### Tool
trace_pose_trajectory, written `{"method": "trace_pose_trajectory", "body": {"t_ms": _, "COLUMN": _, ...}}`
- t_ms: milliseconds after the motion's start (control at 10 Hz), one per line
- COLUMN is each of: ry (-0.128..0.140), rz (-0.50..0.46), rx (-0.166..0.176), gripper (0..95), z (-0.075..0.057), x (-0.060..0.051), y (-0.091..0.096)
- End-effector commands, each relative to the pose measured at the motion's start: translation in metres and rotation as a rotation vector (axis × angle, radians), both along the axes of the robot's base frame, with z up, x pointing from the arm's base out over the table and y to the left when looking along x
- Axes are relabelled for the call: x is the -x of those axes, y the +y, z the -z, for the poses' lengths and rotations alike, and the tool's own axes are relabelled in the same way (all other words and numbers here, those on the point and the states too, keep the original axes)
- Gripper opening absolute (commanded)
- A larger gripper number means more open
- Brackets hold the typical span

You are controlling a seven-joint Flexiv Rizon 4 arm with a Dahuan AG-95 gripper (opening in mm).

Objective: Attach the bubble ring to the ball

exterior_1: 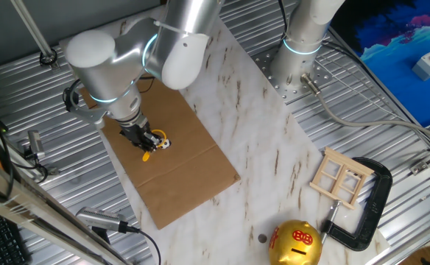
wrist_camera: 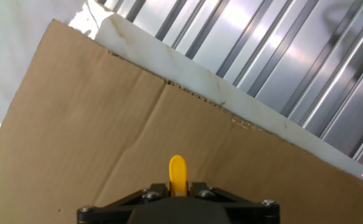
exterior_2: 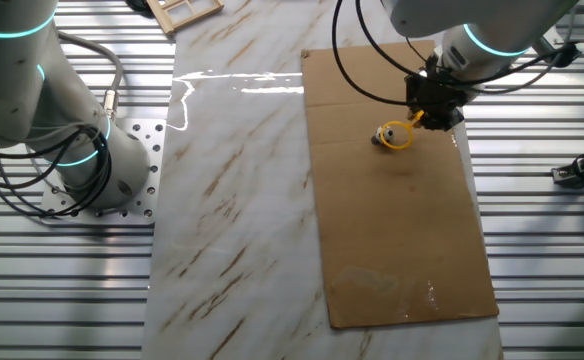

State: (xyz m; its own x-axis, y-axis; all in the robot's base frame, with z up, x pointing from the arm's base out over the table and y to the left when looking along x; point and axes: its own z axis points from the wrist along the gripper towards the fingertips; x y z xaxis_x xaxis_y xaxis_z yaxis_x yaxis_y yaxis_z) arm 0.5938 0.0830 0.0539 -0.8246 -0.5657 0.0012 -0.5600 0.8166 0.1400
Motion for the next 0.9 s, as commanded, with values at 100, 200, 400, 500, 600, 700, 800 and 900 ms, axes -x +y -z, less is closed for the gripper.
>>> {"method": "trace_pose_trajectory", "body": {"t_ms": 100, "ry": -0.001, "rz": -0.005, "rx": 0.004, "gripper": 0.0, "z": 0.0000, "x": -0.0008, "y": 0.0003}}
{"method": "trace_pose_trajectory", "body": {"t_ms": 200, "ry": -0.001, "rz": -0.004, "rx": 0.004, "gripper": 0.0, "z": -0.0001, "x": -0.0007, "y": 0.0001}}
{"method": "trace_pose_trajectory", "body": {"t_ms": 400, "ry": 0.013, "rz": -0.005, "rx": -0.005, "gripper": 0.0, "z": -0.0005, "x": -0.0006, "y": -0.0003}}
{"method": "trace_pose_trajectory", "body": {"t_ms": 500, "ry": 0.025, "rz": -0.020, "rx": -0.008, "gripper": 0.0, "z": -0.0005, "x": -0.0006, "y": -0.0003}}
{"method": "trace_pose_trajectory", "body": {"t_ms": 600, "ry": 0.028, "rz": -0.018, "rx": -0.007, "gripper": 0.0, "z": -0.0005, "x": -0.0006, "y": -0.0003}}
{"method": "trace_pose_trajectory", "body": {"t_ms": 700, "ry": 0.029, "rz": -0.041, "rx": -0.010, "gripper": 0.0, "z": -0.0005, "x": -0.0006, "y": -0.0003}}
{"method": "trace_pose_trajectory", "body": {"t_ms": 800, "ry": 0.030, "rz": -0.040, "rx": -0.009, "gripper": 0.0, "z": -0.0005, "x": -0.0006, "y": -0.0003}}
{"method": "trace_pose_trajectory", "body": {"t_ms": 900, "ry": 0.030, "rz": -0.041, "rx": -0.013, "gripper": 0.0, "z": -0.0005, "x": -0.0006, "y": -0.0003}}
